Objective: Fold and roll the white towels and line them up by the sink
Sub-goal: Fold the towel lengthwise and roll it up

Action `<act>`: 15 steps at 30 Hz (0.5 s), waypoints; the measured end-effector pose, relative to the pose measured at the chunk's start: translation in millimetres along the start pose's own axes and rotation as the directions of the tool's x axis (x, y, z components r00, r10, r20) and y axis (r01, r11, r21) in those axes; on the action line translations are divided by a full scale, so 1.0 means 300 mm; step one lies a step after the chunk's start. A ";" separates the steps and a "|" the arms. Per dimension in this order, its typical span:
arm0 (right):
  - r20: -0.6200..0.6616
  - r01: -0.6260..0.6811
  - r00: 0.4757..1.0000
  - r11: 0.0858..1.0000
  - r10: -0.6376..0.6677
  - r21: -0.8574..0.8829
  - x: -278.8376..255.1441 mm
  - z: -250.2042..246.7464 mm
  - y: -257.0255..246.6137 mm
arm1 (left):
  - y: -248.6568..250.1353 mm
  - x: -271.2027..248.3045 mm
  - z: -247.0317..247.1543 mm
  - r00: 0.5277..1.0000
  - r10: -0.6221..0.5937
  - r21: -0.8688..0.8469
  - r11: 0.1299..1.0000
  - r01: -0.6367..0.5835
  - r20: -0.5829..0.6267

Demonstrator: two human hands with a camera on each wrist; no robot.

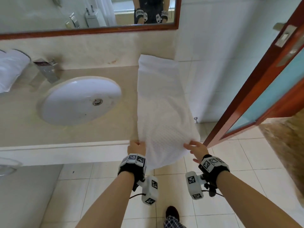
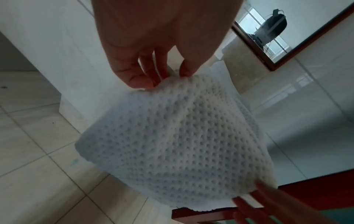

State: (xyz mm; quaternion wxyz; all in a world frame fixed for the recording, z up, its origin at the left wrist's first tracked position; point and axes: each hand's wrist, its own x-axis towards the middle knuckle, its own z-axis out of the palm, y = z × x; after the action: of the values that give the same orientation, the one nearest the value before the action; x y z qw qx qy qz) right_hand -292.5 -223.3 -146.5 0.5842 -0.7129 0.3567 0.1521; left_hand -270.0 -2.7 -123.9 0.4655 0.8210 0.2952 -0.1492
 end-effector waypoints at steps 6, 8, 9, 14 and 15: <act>0.067 0.000 0.998 0.991 0.009 -0.137 -0.014 0.033 0.034 | -0.018 -0.020 -0.016 0.983 -0.045 0.158 0.987 0.016 0.181; 0.015 0.054 0.999 0.980 -0.052 -0.193 -0.010 0.029 0.047 | -0.027 -0.010 -0.018 0.976 0.015 0.163 0.985 -0.051 0.218; -0.047 0.075 0.995 0.971 -0.088 -0.225 -0.006 0.025 0.055 | -0.019 -0.016 -0.027 0.975 0.052 0.150 0.985 -0.086 0.217; -0.249 0.113 0.958 0.984 -0.145 -0.142 0.001 0.014 0.070 | -0.005 -0.013 -0.054 0.989 0.130 0.084 0.987 -0.135 0.067; -0.230 0.107 0.965 0.988 -0.129 -0.108 0.002 0.018 0.066 | -0.006 -0.019 -0.059 0.991 0.124 0.071 0.989 -0.127 0.043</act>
State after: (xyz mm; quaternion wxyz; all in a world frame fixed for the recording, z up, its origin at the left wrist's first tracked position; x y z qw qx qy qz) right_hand -304.7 -219.7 -162.7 0.5111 -0.7729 0.3728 0.0480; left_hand -276.0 11.1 -113.1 0.4490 0.8514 0.2282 -0.1464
